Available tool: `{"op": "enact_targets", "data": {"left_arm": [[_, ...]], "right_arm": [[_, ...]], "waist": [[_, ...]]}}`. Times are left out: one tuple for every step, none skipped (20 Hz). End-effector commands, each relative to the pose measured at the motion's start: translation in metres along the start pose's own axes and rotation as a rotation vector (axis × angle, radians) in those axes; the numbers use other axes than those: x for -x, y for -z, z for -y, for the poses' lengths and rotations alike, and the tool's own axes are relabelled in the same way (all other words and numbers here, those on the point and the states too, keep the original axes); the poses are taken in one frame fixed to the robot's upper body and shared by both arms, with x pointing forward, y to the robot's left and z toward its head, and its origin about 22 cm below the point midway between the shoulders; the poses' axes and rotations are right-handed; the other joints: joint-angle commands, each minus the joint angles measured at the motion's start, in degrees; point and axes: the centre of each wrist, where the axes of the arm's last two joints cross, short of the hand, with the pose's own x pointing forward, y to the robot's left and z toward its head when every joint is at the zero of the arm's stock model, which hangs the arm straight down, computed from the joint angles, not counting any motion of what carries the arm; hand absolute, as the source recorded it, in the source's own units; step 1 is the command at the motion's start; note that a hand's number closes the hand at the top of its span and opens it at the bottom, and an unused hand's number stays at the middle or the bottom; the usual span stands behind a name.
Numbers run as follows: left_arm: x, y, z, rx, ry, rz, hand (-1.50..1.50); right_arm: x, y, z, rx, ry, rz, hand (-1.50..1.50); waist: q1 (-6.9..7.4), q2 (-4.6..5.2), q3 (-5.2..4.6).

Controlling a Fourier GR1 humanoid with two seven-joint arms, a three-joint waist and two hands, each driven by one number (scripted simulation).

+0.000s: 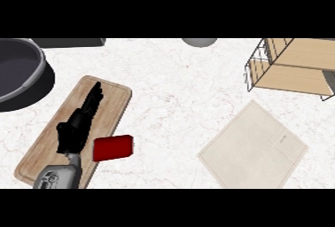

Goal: Pick the squash from the placemat and place it in the tiered shelf

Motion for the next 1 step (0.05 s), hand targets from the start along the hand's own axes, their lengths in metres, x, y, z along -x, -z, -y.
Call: {"op": "enact_targets", "data": {"left_arm": [[0.0023,-0.0003,-0.0092,0.008,-0.006,-0.001,0.0]], "right_arm": [[0.0368,0.0016,0.0593,-0.034,-0.01,0.003,-1.5]], "waist": [[-0.15,0.06,0.03]]}}
